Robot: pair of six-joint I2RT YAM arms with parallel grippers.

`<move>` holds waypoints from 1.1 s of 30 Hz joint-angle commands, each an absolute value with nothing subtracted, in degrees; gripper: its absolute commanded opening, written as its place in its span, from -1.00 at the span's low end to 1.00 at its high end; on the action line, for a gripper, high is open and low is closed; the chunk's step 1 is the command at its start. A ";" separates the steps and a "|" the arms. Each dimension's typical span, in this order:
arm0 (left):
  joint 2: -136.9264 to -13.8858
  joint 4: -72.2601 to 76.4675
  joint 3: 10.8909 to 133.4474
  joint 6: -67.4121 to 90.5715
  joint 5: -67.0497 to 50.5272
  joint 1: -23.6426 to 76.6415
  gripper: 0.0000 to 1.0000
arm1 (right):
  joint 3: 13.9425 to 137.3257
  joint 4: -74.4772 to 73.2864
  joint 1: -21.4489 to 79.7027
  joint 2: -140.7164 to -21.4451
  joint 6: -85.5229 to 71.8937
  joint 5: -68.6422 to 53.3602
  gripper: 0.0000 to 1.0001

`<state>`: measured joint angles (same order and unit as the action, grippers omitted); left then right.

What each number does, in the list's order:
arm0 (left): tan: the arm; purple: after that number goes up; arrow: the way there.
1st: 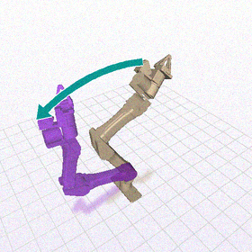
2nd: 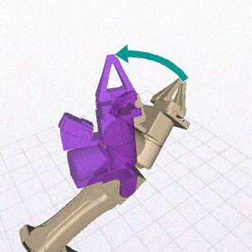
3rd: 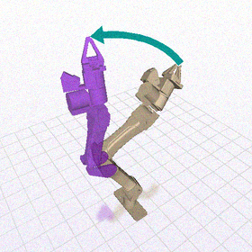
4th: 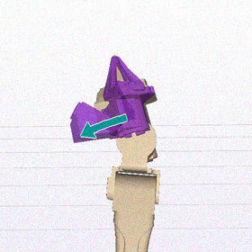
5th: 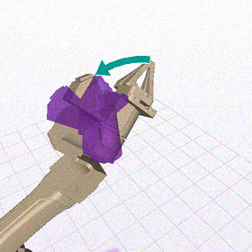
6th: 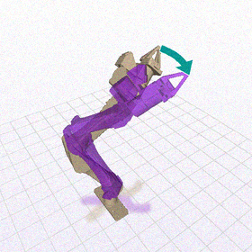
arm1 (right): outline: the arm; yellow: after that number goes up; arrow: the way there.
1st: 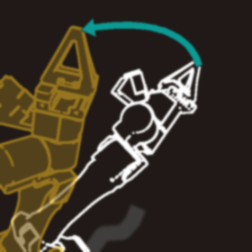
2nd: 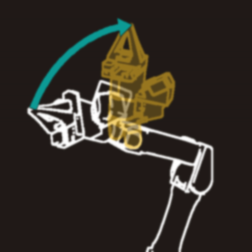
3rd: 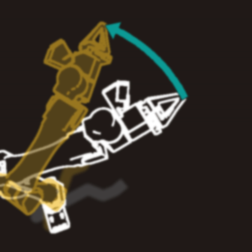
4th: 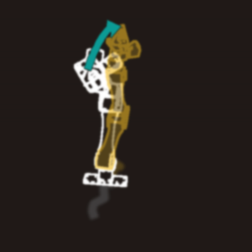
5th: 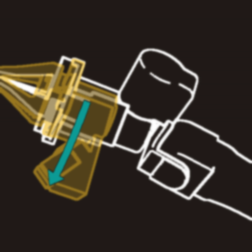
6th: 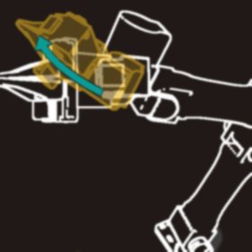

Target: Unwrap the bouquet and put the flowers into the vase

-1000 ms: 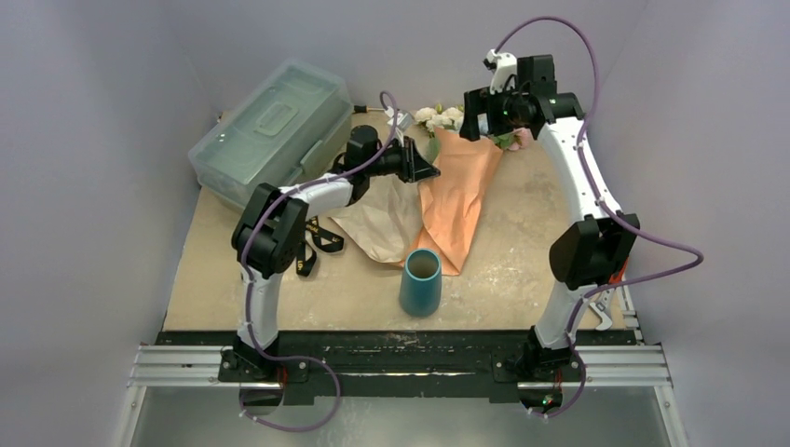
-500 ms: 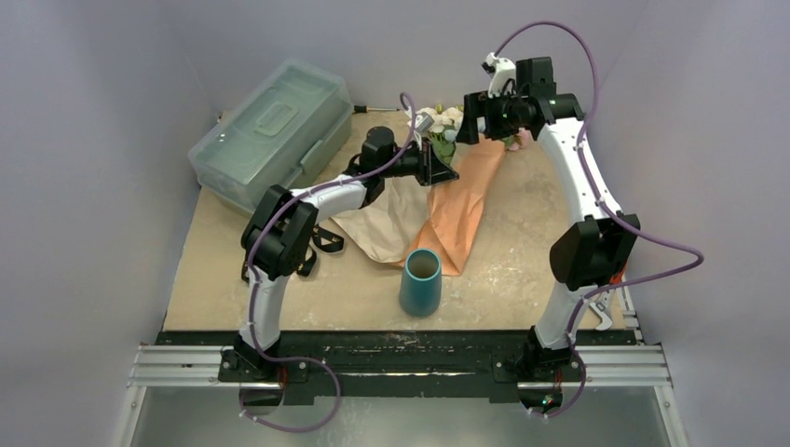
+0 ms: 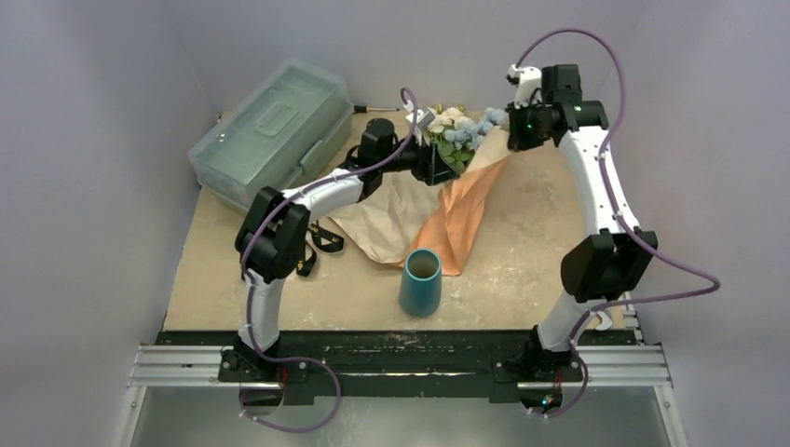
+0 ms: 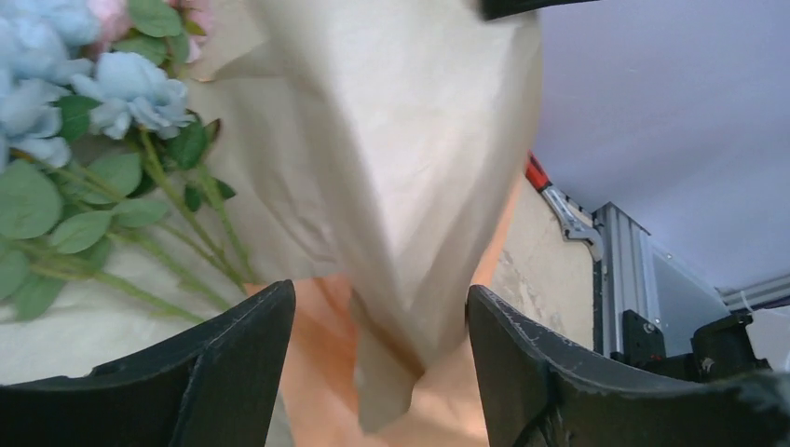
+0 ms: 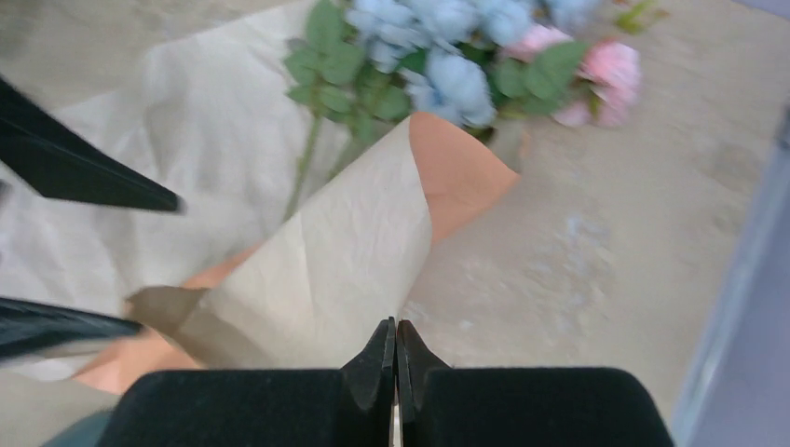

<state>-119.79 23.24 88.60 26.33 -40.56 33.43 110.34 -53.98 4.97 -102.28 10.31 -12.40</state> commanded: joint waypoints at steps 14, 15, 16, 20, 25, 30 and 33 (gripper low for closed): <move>-106.97 -9.33 83.29 -2.82 -21.37 24.44 0.58 | 79.53 -46.75 -13.53 -84.14 42.13 12.87 -1.00; -107.42 -9.35 83.12 -2.93 -19.88 24.24 0.60 | 77.77 -45.21 -13.88 -83.96 43.28 13.85 -1.00; -108.00 -9.44 83.20 -3.05 -18.89 24.06 0.65 | 76.16 -43.62 -14.15 -84.05 44.31 14.82 -1.00; -112.10 -11.67 87.39 -4.19 -15.38 23.65 0.87 | 73.33 -42.01 -15.16 -86.44 46.35 17.31 -0.76; -117.15 -13.77 92.54 -5.86 -12.88 23.08 0.97 | 76.40 -44.32 -15.73 -89.52 46.01 15.48 0.21; -122.53 -12.92 97.85 -6.50 -14.57 22.20 0.98 | 84.15 -49.13 -15.78 -93.28 44.44 10.10 0.50; -126.61 -13.43 102.29 -4.43 -18.48 21.42 0.96 | 89.34 -52.54 -15.82 -95.26 43.44 4.15 0.57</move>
